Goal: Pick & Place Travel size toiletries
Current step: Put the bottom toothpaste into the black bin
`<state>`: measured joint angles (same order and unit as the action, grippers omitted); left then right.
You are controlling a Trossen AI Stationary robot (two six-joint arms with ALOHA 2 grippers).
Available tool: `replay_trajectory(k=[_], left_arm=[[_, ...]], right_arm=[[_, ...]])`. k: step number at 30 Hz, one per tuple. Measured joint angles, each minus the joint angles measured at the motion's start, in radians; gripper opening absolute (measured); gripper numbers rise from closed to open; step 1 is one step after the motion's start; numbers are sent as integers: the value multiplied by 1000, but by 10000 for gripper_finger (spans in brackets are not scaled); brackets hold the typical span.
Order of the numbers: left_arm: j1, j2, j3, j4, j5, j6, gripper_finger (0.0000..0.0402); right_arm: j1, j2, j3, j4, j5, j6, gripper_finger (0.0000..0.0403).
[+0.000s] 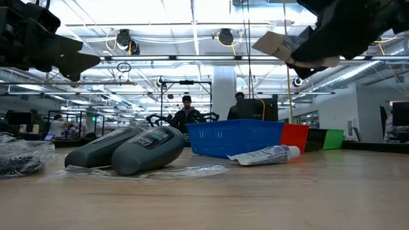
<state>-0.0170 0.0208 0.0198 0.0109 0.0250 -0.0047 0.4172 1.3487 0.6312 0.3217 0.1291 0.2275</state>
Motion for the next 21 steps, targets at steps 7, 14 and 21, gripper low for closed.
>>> replay_trajectory(k=[7,14,21], left_arm=[[0,0,0,0,0,0,283],[0,0,0,0,0,0,283],[0,0,0,0,0,0,283]], right_arm=[[-56,-105,-161,174,5,0,55],[-127,-200,-248,206,59,0,55],[-197,-258,-284,205,110,-3,55]])
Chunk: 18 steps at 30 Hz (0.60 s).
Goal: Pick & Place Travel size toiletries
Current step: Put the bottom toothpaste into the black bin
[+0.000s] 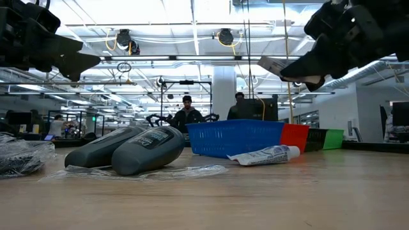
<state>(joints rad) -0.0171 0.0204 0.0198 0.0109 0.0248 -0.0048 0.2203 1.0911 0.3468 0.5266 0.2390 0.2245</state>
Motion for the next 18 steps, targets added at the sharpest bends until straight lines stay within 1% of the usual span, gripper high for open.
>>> replay_trajectory(k=[18], left_arm=[[0,0,0,0,0,0,283]], right_arm=[[-217,-12,0,-1,0,1,55]])
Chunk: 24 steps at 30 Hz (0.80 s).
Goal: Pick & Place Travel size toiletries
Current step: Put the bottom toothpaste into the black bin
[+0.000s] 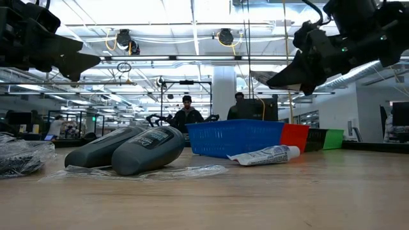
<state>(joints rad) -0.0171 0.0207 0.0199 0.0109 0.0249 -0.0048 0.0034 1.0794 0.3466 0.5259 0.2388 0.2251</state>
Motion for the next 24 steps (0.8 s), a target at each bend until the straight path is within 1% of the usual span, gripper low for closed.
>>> replay_trajectory(k=[17,24], left_arm=[[0,0,0,0,0,0,283],[0,0,0,0,0,0,283]], right_arm=[[-195,0,0,-57,0,-1,55],[-281,0,0,-153,0,-2,55]])
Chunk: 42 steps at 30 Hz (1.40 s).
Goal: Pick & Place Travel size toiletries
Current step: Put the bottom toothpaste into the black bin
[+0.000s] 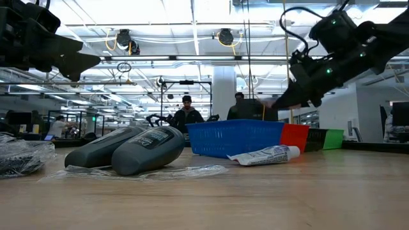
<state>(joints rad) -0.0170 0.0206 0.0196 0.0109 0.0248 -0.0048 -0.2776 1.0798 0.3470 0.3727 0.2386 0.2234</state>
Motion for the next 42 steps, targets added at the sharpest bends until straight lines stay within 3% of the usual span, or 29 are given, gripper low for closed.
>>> replay_trajectory(k=[19,42], left_arm=[[0,0,0,0,0,0,283],[0,0,0,0,0,0,283]], right_arm=[[-199,-6,0,-138,-4,-3,55],[-207,-6,0,-141,-8,-26,55]])
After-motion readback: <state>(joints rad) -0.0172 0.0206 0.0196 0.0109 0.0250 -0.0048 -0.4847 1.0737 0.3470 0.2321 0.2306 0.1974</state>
